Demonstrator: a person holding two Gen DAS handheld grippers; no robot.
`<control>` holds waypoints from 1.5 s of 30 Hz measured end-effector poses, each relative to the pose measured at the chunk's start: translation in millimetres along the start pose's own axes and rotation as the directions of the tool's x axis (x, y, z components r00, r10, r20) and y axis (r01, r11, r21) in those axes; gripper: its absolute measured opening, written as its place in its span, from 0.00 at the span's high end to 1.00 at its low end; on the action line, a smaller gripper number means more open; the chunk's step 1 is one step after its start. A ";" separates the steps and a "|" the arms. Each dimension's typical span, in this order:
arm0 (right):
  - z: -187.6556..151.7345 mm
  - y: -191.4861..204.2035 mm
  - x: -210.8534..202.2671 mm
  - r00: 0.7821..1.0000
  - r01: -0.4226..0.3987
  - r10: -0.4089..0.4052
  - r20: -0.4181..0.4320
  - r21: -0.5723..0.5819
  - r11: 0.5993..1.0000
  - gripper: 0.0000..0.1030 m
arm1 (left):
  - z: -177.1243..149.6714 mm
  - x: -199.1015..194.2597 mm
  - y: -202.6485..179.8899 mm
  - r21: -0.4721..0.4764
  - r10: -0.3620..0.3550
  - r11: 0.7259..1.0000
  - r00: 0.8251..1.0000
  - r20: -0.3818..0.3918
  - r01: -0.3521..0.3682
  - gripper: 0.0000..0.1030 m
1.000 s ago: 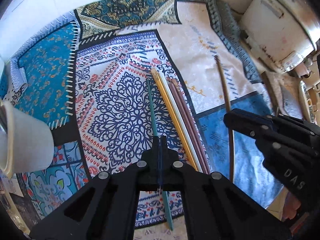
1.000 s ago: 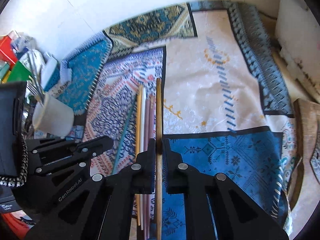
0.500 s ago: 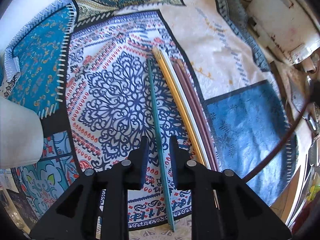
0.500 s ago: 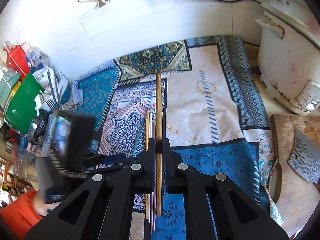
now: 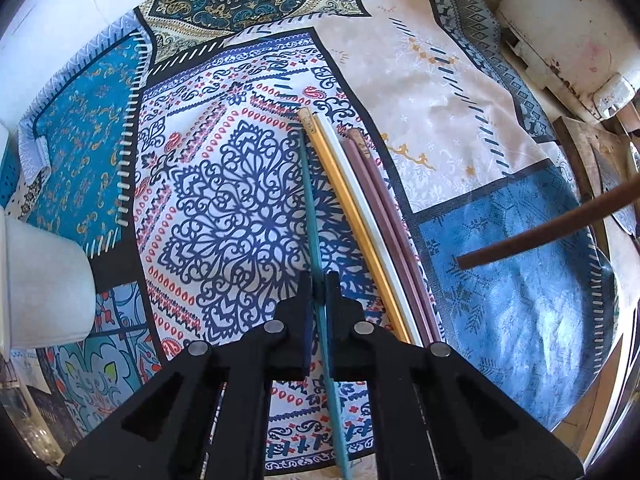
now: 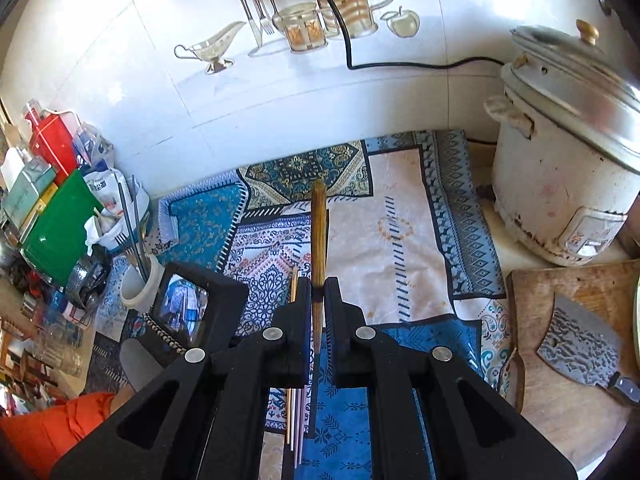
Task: Organize utensils
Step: 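Lift both held chopsticks and carry them over the white cup, then lower both chopsticks into the white cup and open both grippers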
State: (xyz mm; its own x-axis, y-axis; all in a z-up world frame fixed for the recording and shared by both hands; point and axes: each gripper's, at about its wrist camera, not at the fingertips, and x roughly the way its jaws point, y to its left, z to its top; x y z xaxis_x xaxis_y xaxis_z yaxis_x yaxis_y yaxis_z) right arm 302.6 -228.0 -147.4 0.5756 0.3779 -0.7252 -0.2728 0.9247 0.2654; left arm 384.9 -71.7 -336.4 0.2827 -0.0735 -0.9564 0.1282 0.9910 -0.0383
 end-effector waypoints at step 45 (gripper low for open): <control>61.6 152.1 -14.6 0.982 -0.111 0.137 0.133 -0.183 0.977 0.94 | -64.5 -270.0 145.6 -0.199 0.090 0.979 0.804 0.588 0.036 0.98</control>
State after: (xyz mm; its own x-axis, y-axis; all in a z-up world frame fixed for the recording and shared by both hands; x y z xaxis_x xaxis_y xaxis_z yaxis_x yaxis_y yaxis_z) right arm 300.1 -90.0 -57.3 0.6304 0.5033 -0.5910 -0.4715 0.8531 0.2234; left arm 265.9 99.7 -102.4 0.7979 -0.0356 -0.6017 -0.0531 0.9902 -0.1290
